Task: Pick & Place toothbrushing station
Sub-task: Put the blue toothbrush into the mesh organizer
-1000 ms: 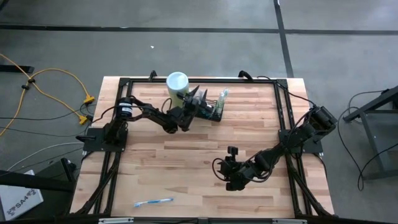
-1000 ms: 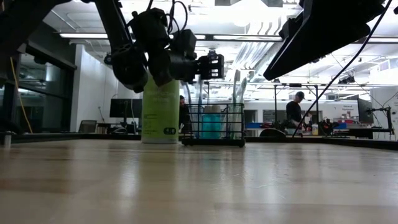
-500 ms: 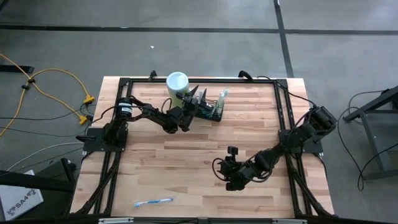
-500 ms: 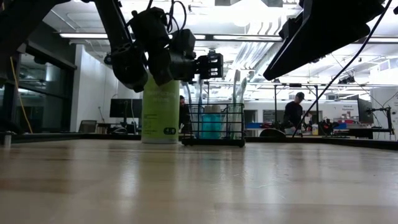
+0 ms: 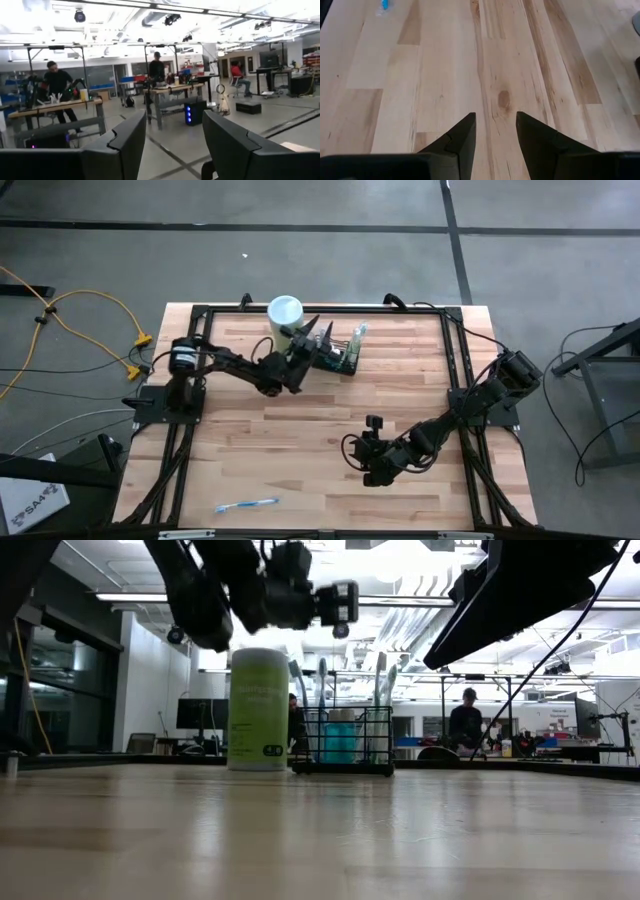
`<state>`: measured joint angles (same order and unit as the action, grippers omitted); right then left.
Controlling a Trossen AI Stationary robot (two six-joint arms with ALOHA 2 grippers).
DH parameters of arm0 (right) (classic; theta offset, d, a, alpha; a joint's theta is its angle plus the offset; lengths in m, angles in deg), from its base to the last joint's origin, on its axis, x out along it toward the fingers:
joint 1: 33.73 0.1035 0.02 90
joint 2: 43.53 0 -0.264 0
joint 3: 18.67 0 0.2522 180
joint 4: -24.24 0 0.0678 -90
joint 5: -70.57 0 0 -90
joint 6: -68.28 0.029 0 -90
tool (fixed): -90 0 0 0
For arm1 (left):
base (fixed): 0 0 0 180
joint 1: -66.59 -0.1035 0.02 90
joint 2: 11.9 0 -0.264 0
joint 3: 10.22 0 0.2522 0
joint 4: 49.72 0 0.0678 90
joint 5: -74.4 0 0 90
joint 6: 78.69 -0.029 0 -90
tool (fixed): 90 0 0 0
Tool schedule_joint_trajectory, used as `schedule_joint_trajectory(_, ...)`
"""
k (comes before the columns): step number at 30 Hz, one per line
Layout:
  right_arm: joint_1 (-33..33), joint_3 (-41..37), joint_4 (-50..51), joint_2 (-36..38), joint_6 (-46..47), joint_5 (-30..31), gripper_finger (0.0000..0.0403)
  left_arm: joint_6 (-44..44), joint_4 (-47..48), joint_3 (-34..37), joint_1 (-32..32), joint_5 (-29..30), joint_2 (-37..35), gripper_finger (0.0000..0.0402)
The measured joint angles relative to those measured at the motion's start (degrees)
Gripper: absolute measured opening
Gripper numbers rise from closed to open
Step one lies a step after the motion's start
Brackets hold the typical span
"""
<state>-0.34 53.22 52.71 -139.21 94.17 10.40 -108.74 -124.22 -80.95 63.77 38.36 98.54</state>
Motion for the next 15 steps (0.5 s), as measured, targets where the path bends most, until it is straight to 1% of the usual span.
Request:
schedule_joint_trajectory(7, 0.00, 0.00, -0.07, 0.00, 0.00, 0.02, 0.0133, -1.75, 11.73, -0.02, 5.08, 2.48, -5.37, 0.0191)
schedule_joint_trajectory(11, 0.00, 0.00, -0.09, 0.00, 0.00, 0.00, 0.0133, -5.45, 12.80, -0.02, 9.10, 4.78, -6.19, 0.0191)
schedule_joint_trajectory(13, 0.00, 0.00, -0.09, 0.00, 0.00, 0.00, 0.0133, -8.10, 12.52, -0.02, 11.67, 6.94, -6.62, 0.0191)
schedule_joint_trajectory(15, -0.01, 0.00, -0.10, 0.00, 0.00, 0.00, 0.0133, -11.97, 12.51, -0.02, 14.55, 10.33, -7.11, 0.0190)
